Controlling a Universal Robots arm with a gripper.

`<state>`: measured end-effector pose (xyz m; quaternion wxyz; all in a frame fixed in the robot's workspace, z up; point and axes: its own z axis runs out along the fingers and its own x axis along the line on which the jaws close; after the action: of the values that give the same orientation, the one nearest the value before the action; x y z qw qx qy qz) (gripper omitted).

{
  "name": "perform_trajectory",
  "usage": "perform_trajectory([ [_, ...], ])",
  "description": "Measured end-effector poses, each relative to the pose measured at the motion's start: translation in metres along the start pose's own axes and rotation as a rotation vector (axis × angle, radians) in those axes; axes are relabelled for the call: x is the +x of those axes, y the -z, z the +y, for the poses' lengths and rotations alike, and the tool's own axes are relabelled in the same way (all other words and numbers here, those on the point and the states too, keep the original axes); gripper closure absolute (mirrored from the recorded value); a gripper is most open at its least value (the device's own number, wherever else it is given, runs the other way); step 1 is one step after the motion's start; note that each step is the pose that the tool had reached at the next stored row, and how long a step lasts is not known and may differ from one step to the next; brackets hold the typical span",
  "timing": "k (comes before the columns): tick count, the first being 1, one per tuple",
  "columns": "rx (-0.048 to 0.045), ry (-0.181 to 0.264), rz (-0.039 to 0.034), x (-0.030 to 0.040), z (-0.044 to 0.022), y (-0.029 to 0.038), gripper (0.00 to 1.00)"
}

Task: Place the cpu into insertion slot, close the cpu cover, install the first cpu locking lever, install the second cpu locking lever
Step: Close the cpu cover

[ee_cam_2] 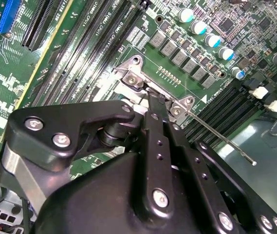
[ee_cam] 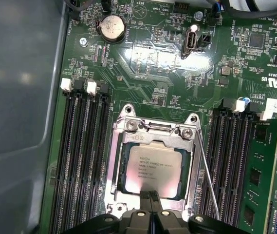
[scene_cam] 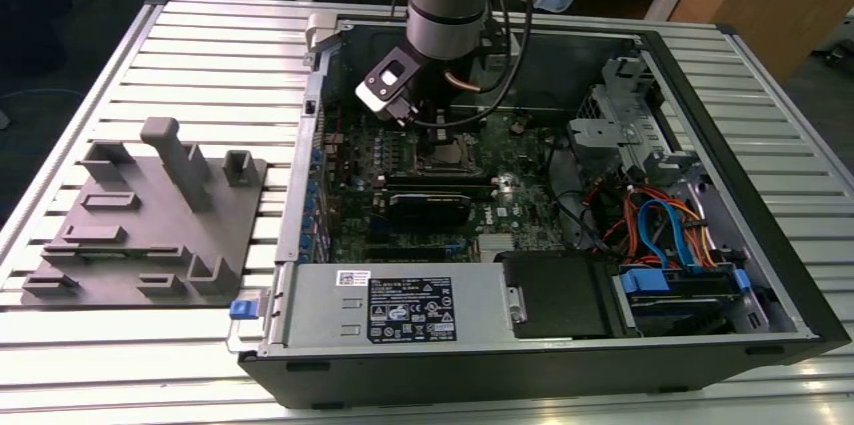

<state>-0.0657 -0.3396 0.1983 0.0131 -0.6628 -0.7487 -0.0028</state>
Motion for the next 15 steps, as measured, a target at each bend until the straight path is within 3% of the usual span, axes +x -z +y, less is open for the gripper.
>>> perform_trajectory([
  [15, -0.0005, 0.000, 0.0006, 0.0002, 0.0008, 0.0071, 0.90],
])
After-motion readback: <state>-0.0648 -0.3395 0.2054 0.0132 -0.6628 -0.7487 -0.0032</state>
